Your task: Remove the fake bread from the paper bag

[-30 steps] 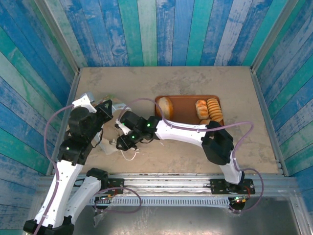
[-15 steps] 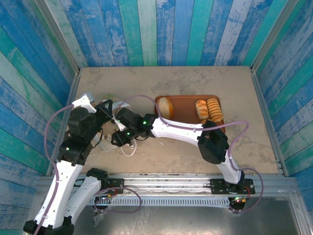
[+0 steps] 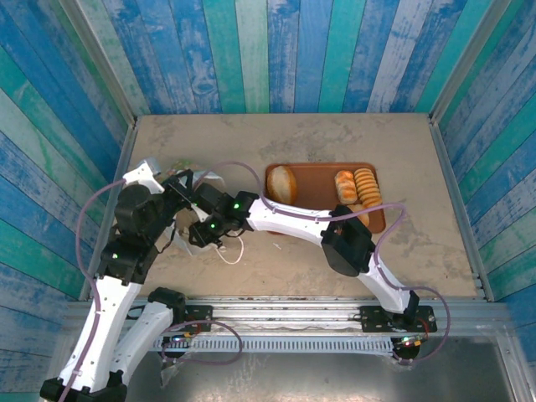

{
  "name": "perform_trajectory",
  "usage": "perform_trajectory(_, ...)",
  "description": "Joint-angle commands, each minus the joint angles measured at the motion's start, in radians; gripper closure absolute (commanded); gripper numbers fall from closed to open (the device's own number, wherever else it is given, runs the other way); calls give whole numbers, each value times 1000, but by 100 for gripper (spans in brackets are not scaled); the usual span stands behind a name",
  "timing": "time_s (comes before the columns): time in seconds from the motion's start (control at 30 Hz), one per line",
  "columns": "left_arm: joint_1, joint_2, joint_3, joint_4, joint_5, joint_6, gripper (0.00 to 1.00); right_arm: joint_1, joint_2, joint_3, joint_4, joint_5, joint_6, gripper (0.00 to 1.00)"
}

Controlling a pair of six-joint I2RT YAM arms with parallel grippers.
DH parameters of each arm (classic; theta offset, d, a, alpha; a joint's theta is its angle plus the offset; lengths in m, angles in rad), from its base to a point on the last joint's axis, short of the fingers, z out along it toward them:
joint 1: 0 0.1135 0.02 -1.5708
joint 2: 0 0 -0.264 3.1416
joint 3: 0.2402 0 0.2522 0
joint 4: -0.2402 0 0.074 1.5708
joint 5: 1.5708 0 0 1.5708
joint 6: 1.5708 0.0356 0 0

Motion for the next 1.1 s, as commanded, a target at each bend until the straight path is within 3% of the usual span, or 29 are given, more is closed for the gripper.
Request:
perform_trajectory(0.0, -1, -17, -6, 21, -10, 6, 100, -5, -40, 5, -1, 28, -17, 59)
perform_trajectory(0.13, -1, -20, -14, 22, -24, 13, 100, -5, -116, -53, -4, 106, -40, 65)
perform_trajectory(0.33, -1, -19, -21, 11, -42, 20, 100, -4, -204, -121, -75, 213, -76, 65)
perform_trajectory(0.53, -1, -19, -33, 26, -41, 11, 100, -3, -256, -194, -100, 238, -76, 65)
perform_trajectory(1.07, -1, -7, -41, 57, 1, 1, 100, -12, -126, -87, -180, 184, -113, 53)
